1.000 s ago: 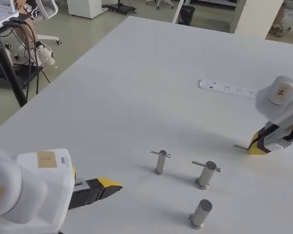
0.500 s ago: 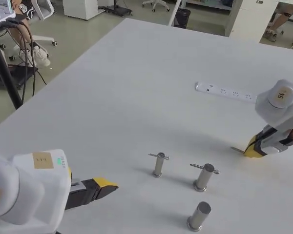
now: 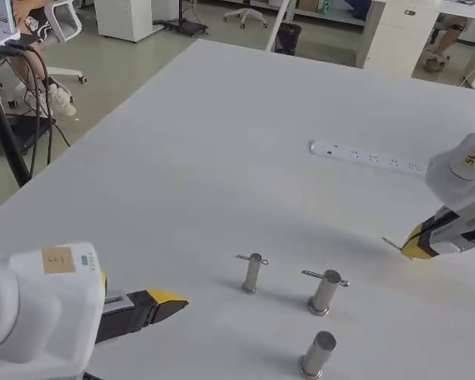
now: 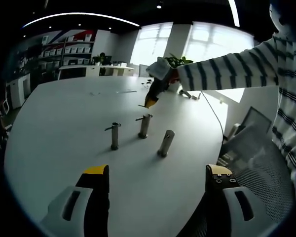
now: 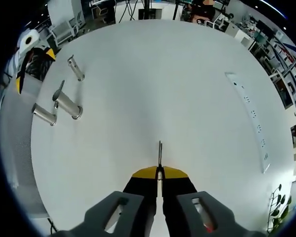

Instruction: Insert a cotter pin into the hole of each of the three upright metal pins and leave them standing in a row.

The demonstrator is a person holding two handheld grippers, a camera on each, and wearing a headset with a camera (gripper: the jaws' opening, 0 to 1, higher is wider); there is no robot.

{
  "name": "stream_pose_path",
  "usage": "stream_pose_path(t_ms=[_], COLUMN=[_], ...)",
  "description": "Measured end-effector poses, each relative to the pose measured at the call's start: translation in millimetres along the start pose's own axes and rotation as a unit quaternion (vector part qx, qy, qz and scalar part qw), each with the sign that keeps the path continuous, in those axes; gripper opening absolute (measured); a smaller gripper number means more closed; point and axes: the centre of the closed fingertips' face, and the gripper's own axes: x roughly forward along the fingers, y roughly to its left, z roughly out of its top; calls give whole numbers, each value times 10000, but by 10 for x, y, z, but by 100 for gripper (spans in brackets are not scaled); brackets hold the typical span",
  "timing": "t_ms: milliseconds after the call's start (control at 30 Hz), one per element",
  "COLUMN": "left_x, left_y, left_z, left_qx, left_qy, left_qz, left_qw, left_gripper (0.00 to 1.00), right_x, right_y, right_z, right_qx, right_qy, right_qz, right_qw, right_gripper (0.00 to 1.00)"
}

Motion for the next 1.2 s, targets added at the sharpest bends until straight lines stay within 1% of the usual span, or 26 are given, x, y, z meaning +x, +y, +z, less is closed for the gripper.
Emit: stream_pose_path(t_ms=[67, 167, 267, 333, 500, 567, 733, 833, 967, 1100, 1133, 1200], left_x=[16, 38, 59, 66, 71, 74, 95, 117, 155, 201, 210, 229], left_y=[-23, -62, -87, -94, -81, -70, -49, -48, -40, -44, -46, -53], left_z=[33, 72, 98, 113, 183, 215, 305, 355, 415, 478, 493, 521], left_qx=[-30, -27, 8, 48, 98, 125, 152, 187, 212, 221, 206, 160], left_qy=[-63, -114, -116, -109, -166, -197, -271, -293, -317, -371, -385, -409], left_qz=[-32, -88, -123, -138, -135, -117, -116, -136, -156, -169, -181, -211], left_qw=[10000, 9999, 9999, 9998, 9997, 9997, 9994, 9993, 9992, 9989, 9989, 9988], left_gripper=[78, 77, 77, 76, 75, 74, 73, 72, 71, 69, 68, 67], right_x=[-29, -84, -127, -168, -276, -314, -448, -516, -605, -698, -732, -793], right_y=[24, 101, 158, 190, 248, 283, 384, 446, 540, 599, 620, 628], right_z=[15, 143, 169, 198, 239, 253, 300, 305, 316, 342, 355, 387], right_qx=[95, 75, -25, -77, -157, -197, -248, -349, -390, -456, -460, -437], right_qy=[-57, -432, -496, -595, -800, -872, -1149, -1232, -1382, -1500, -1552, -1672], right_qz=[-17, -102, -172, -227, -397, -429, -632, -772, -874, -1001, -1031, -1195], right_qw=[9999, 9990, 9986, 9979, 9959, 9951, 9911, 9888, 9858, 9826, 9814, 9777], right_gripper=[0, 0, 0, 0, 0, 0, 0, 0, 0, 0, 0, 0])
